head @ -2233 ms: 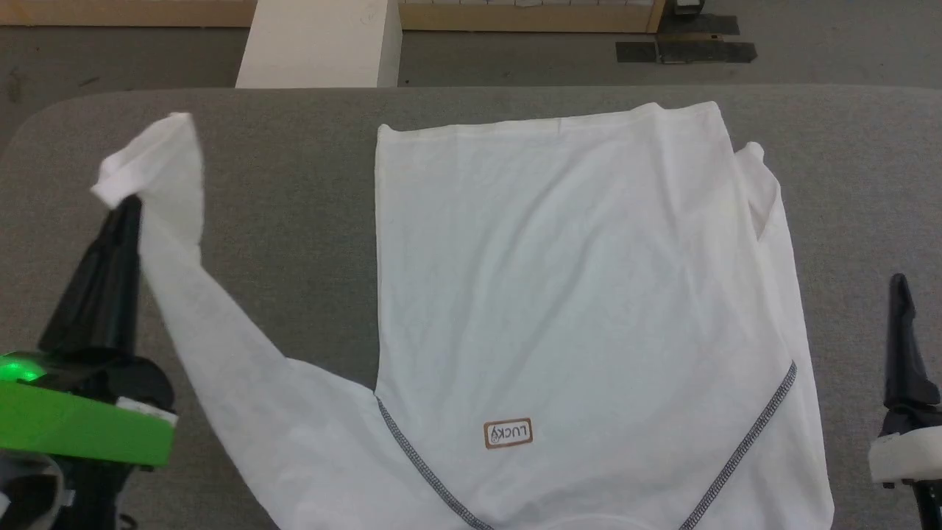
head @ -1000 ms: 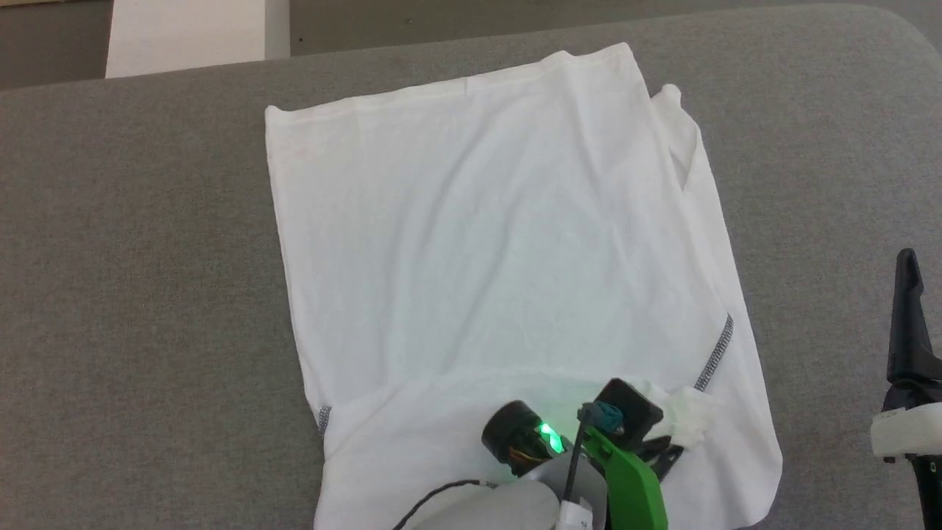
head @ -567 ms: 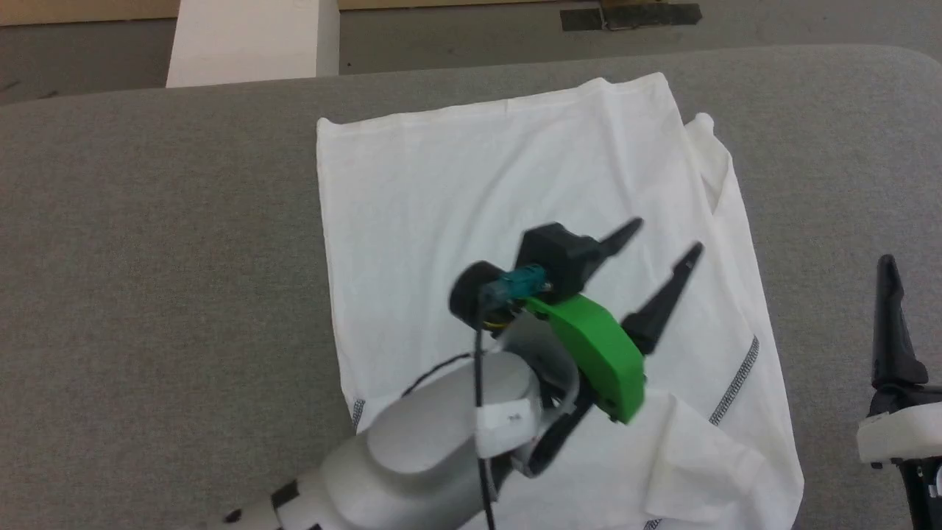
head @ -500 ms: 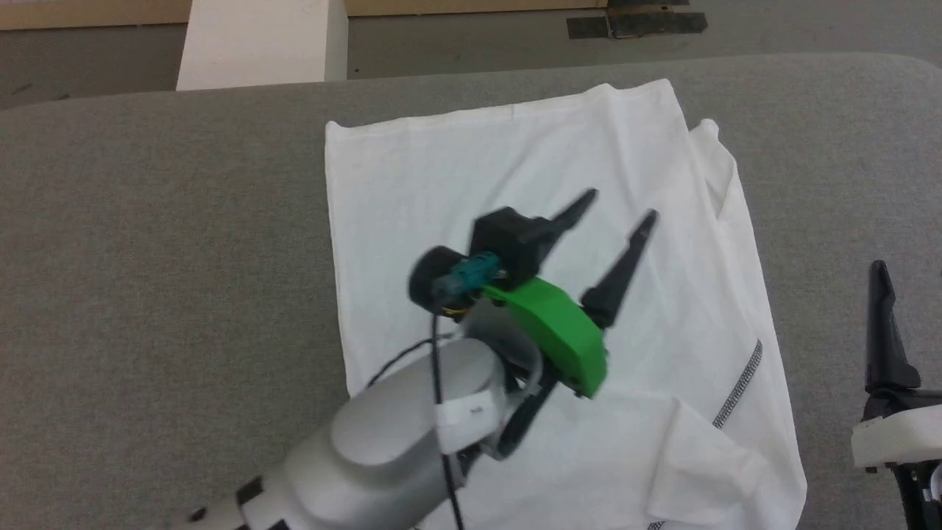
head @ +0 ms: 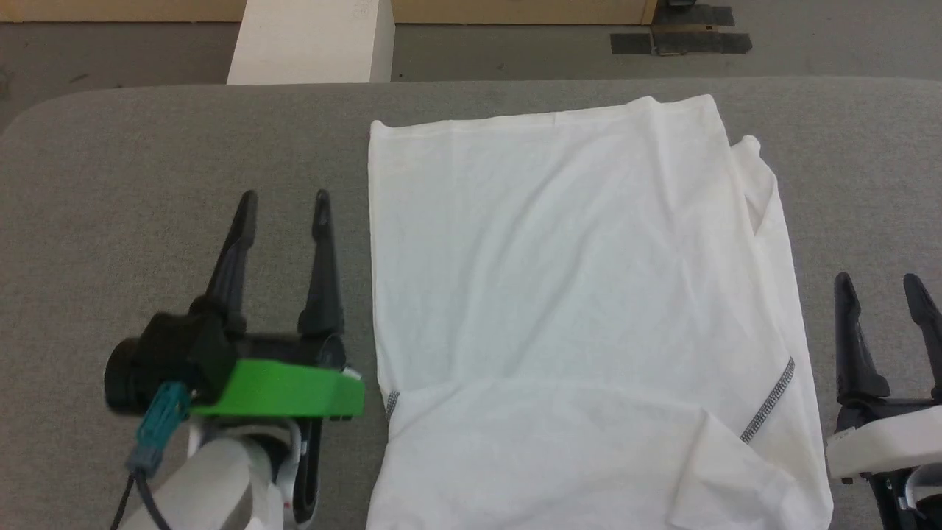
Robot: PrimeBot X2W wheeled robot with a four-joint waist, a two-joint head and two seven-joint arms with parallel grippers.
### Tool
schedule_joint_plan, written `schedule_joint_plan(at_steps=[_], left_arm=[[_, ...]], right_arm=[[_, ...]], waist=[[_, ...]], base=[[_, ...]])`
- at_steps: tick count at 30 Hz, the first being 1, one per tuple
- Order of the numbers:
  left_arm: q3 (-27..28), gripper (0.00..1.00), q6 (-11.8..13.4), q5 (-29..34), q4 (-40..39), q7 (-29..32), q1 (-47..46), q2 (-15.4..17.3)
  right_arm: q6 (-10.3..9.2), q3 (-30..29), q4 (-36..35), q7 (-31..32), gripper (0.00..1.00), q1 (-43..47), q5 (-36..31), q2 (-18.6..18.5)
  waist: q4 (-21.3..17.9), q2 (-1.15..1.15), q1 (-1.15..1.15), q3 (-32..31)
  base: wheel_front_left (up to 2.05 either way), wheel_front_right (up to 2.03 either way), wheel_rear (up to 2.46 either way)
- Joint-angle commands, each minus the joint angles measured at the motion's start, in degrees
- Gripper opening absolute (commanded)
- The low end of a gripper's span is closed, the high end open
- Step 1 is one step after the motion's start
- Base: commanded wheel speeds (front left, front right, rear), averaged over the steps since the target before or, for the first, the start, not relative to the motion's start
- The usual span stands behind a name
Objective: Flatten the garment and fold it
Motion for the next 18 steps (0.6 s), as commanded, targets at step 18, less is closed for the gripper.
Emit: schedule_joint_plan(at_steps=[18], left_arm=[[16.04, 1.00, -6.97, 15.57, -4.75, -0.25, 19.96, -10.88]], right_arm=[[-0.09, -0.24, 0.53, 0.85, 1.00, -6.09, -0.48, -2.87]], waist=[[1.82, 0.00, 0.00, 5.26]], base=[[0.00, 0.00, 0.00]])
